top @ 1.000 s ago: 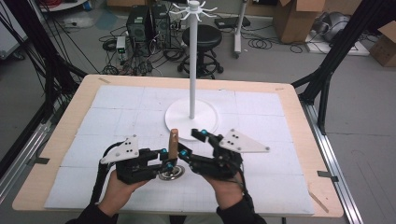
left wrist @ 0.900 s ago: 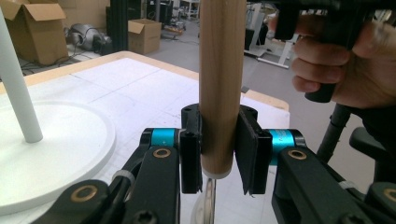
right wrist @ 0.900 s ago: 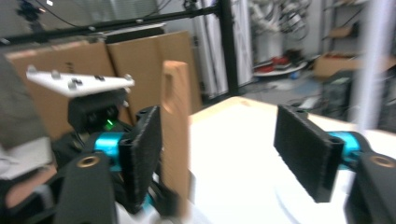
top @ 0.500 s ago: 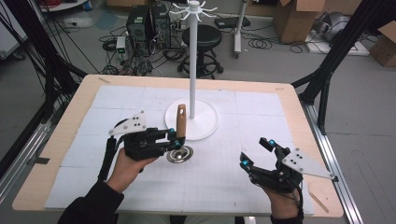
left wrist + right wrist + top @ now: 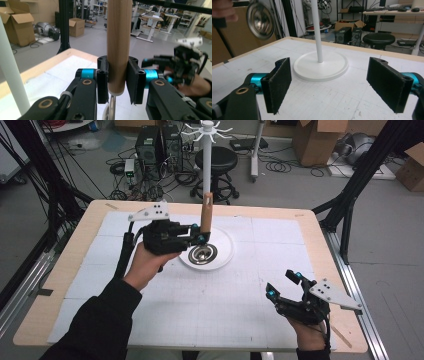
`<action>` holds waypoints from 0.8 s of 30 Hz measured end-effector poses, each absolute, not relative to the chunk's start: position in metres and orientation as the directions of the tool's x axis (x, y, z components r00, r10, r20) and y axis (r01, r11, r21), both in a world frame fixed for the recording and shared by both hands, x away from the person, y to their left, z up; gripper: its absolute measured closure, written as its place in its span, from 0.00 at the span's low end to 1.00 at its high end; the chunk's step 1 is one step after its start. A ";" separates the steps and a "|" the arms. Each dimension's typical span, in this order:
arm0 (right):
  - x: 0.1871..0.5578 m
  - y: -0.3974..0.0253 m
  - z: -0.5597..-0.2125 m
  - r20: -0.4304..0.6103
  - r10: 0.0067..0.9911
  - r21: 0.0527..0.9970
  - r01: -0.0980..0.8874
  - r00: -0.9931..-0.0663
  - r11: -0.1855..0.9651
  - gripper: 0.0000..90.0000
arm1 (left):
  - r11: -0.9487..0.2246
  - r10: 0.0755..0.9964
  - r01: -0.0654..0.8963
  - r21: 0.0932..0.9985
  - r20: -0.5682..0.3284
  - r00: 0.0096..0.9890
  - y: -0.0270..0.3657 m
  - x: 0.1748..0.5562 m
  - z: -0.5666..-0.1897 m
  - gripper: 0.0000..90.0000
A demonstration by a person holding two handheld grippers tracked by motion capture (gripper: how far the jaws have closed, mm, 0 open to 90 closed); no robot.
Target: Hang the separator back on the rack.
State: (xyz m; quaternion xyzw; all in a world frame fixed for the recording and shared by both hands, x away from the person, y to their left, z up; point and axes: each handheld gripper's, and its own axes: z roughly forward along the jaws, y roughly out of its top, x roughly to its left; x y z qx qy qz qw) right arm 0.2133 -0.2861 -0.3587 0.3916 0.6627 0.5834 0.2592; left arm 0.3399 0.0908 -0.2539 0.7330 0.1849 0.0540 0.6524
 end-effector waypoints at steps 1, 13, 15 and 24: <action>0.213 -0.286 -0.359 0.112 0.819 0.976 0.216 -0.562 0.014 0.21 | -0.078 0.342 0.200 0.977 -0.162 0.926 0.090 0.344 -0.249 0.81; 0.214 -0.289 -0.365 0.130 0.823 0.973 0.230 -0.554 0.001 0.21 | -0.036 0.353 0.198 0.980 -0.173 0.919 0.075 0.384 -0.211 0.81; 0.214 -0.290 -0.366 0.132 0.822 0.974 0.229 -0.554 -0.002 0.21 | -0.029 0.355 0.197 0.980 -0.174 0.918 0.074 0.389 -0.207 0.81; 0.215 -0.291 -0.369 0.146 0.816 0.971 0.240 -0.559 -0.009 0.21 | -0.015 0.370 0.222 0.975 -0.200 0.907 0.074 0.409 -0.202 0.81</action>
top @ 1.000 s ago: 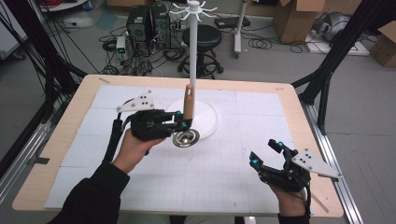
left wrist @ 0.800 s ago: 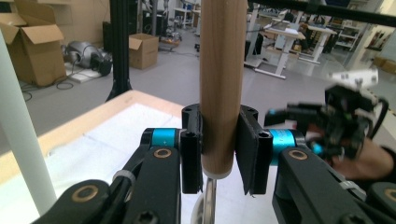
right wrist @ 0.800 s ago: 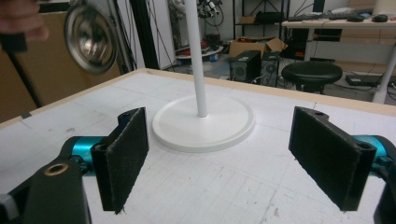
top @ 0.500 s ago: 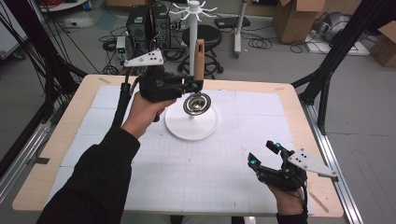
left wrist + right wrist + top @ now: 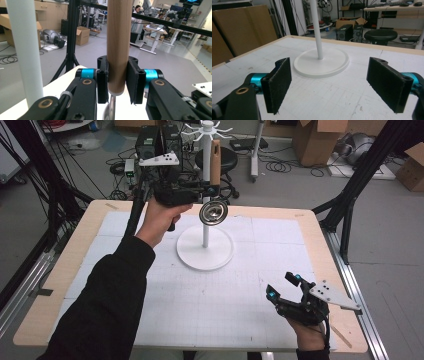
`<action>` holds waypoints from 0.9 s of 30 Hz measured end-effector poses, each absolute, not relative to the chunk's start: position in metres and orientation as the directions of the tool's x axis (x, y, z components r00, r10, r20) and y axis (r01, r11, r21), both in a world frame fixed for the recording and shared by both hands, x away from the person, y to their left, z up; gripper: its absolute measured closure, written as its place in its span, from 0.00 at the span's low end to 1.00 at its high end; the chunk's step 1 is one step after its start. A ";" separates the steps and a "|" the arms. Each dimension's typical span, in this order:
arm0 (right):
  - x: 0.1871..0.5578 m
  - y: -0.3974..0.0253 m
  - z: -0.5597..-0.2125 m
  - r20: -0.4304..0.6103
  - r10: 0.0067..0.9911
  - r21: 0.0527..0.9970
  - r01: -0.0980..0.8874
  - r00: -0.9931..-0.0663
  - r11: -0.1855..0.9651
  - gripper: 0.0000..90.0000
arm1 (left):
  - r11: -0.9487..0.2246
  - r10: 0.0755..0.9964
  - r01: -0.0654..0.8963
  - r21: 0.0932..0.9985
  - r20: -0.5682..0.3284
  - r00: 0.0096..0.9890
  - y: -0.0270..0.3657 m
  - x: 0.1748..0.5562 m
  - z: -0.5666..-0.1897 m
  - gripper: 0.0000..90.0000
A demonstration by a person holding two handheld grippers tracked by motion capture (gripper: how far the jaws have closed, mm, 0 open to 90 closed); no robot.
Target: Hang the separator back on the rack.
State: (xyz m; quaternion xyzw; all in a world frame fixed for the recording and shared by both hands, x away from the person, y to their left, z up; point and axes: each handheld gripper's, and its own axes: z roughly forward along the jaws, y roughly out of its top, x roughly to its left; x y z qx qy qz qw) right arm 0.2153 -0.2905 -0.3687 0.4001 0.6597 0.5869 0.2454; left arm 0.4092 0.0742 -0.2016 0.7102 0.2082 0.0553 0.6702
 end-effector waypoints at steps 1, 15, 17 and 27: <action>0.216 -0.290 -0.369 0.147 0.813 0.970 0.242 -0.563 -0.008 0.21 | -0.011 0.372 0.223 0.975 -0.203 0.906 0.074 0.410 -0.201 0.81; 0.216 -0.288 -0.371 0.156 0.807 0.967 0.255 -0.569 -0.007 0.21 | -0.010 0.405 0.258 0.966 -0.232 0.884 0.071 0.427 -0.206 0.81; 0.216 -0.289 -0.371 0.156 0.808 0.968 0.252 -0.568 -0.010 0.21 | -0.016 0.410 0.254 0.967 -0.226 0.884 0.071 0.426 -0.208 0.81; 0.215 -0.291 -0.373 0.168 0.812 0.966 0.259 -0.559 -0.021 0.21 | 0.007 0.512 0.165 0.986 -0.145 0.846 0.092 0.400 -0.219 0.57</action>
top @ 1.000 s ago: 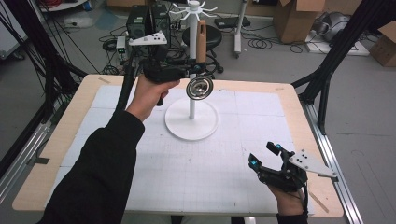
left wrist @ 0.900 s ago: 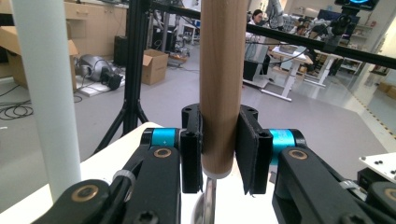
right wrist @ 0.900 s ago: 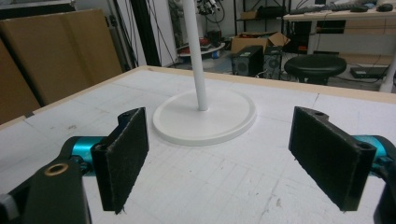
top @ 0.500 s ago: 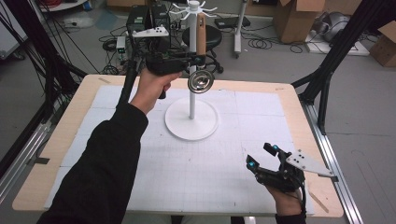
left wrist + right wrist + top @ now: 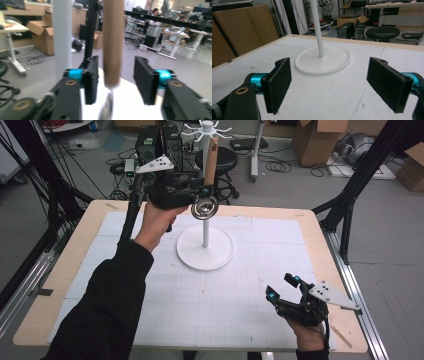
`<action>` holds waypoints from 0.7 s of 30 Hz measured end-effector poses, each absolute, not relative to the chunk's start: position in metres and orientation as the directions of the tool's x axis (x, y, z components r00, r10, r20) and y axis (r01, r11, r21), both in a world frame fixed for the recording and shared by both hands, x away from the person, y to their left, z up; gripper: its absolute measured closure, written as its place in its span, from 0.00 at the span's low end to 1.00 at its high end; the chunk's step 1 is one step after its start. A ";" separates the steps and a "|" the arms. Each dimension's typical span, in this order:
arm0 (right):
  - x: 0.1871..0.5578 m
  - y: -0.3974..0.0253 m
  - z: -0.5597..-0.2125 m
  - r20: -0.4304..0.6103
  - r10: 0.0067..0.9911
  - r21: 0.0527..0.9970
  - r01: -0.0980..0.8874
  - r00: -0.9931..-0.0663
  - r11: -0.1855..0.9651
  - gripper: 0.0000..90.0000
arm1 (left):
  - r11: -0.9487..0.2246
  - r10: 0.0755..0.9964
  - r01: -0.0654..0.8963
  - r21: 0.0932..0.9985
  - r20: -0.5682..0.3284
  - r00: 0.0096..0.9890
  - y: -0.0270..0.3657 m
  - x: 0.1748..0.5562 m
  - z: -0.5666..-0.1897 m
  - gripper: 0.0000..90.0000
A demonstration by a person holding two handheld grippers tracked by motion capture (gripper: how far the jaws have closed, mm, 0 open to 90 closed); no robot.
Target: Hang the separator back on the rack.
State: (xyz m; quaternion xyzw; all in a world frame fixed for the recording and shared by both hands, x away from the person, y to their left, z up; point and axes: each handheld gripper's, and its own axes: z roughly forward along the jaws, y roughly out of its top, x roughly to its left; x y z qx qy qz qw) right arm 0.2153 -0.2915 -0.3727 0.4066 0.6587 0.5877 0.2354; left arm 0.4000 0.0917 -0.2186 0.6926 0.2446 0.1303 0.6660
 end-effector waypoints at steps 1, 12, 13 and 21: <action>0.215 -0.292 -0.373 0.168 0.814 0.965 0.261 -0.557 -0.021 0.21 | -0.002 0.520 0.161 0.987 -0.136 0.843 0.095 0.397 -0.221 0.54; 0.217 -0.292 -0.376 0.147 0.826 0.963 0.268 -0.544 0.004 0.20 | 0.028 0.562 0.188 0.982 -0.171 0.809 0.154 0.348 -0.271 0.27; 0.216 -0.293 -0.376 0.149 0.826 0.963 0.270 -0.543 0.004 0.20 | 0.024 0.581 0.193 0.981 -0.171 0.796 0.163 0.340 -0.280 0.23; 0.216 -0.294 -0.377 0.139 0.829 0.964 0.264 -0.542 0.011 0.20 | -0.001 0.607 0.158 0.987 -0.125 0.785 0.191 0.300 -0.317 0.20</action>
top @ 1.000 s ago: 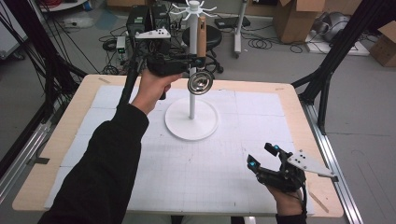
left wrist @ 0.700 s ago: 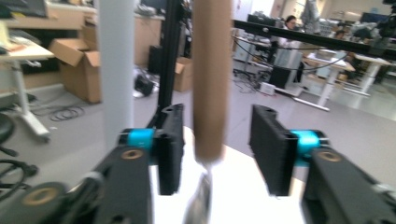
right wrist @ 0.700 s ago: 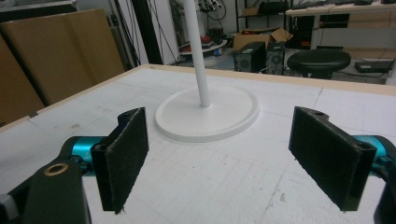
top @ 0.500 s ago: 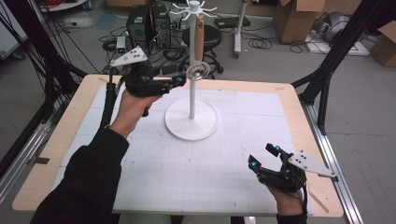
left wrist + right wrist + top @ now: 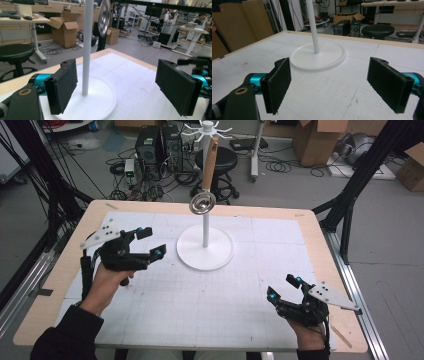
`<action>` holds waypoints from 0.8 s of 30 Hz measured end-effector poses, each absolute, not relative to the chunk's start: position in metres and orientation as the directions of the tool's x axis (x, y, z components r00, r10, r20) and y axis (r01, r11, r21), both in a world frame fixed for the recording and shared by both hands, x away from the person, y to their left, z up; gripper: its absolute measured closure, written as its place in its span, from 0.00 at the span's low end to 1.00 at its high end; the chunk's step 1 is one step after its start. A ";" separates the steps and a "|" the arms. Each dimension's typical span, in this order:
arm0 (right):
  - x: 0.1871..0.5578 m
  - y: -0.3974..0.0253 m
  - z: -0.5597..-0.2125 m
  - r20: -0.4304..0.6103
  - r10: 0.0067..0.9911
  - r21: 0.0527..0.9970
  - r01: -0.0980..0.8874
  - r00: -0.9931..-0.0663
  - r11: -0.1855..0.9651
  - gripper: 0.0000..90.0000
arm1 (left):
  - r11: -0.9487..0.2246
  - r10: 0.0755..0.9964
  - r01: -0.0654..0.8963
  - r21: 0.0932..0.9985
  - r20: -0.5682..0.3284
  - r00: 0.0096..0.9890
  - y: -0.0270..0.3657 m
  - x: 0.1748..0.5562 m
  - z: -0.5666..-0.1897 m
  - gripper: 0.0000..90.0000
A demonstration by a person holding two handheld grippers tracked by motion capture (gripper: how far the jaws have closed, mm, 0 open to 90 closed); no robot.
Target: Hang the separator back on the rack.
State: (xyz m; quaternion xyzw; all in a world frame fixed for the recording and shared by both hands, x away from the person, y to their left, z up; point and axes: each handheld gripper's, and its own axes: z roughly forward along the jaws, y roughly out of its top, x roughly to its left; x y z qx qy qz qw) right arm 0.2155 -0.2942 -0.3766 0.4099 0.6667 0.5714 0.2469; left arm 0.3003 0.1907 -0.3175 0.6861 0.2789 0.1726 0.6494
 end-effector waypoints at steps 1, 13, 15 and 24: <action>0.216 -0.294 -0.377 0.139 0.829 0.964 0.264 -0.542 0.011 0.20 | -0.001 0.607 0.158 0.987 -0.125 0.785 0.191 0.300 -0.317 0.20; 0.215 -0.288 -0.380 0.130 0.823 0.963 0.267 -0.553 0.027 0.20 | 0.039 0.630 0.215 0.976 -0.192 0.753 0.229 0.259 -0.382 0.21; 0.215 -0.289 -0.381 0.124 0.827 0.964 0.264 -0.549 0.031 0.20 | 0.046 0.642 0.222 0.974 -0.199 0.740 0.235 0.259 -0.387 0.21; 0.215 -0.288 -0.382 0.115 0.827 0.964 0.263 -0.550 0.041 0.20 | 0.053 0.656 0.221 0.974 -0.201 0.727 0.243 0.254 -0.391 0.22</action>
